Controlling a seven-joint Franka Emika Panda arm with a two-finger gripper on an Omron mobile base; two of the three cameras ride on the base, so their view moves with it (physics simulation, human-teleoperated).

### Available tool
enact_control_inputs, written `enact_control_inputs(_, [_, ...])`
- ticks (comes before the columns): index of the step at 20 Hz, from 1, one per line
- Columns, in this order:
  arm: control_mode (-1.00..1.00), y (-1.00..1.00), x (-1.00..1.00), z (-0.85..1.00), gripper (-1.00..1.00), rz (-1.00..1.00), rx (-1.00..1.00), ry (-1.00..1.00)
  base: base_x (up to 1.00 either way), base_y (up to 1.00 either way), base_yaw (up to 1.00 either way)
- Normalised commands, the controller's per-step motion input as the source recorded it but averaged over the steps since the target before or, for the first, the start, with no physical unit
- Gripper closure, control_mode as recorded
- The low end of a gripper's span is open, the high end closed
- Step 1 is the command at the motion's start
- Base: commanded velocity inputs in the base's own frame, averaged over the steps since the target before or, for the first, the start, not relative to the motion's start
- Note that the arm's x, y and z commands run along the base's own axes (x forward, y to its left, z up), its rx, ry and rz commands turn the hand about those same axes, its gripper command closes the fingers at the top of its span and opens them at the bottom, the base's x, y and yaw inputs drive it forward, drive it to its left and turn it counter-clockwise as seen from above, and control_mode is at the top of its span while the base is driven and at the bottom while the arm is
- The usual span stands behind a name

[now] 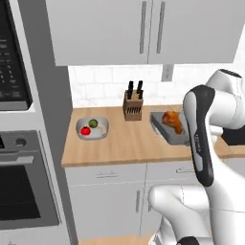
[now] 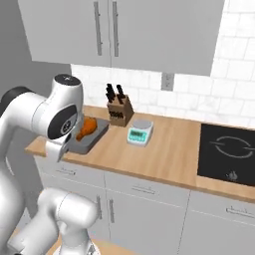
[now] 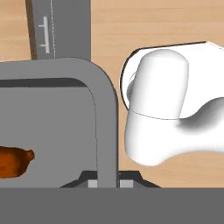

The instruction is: Take the meat container that has the chicken drumstick and place it on the second highest rack of the freezer. Then take the vegetable container that has the lime and tomato and place it on the highest rack of the freezer.

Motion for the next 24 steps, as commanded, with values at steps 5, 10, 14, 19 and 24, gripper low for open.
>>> enact_control_inputs(5, [1.00,0.00,0.00,0.00,1.00,0.00,0.00,0.00,-0.30,-0.04,0.96])
enact_control_inputs(10, [1.00,0.00,0.00,0.00,1.00,0.00,0.00,0.00,-0.16,0.00,1.00])
enact_control_inputs(14, [1.00,0.00,0.00,0.00,1.00,0.00,0.00,0.00,-0.05,0.00,1.00])
enact_control_inputs(19, [1.00,0.00,0.00,0.00,1.00,0.00,0.00,0.00,0.17,0.00,0.84])
enact_control_inputs(24, [1.00,0.00,0.00,0.00,1.00,0.00,0.00,0.00,0.60,0.00,0.50])
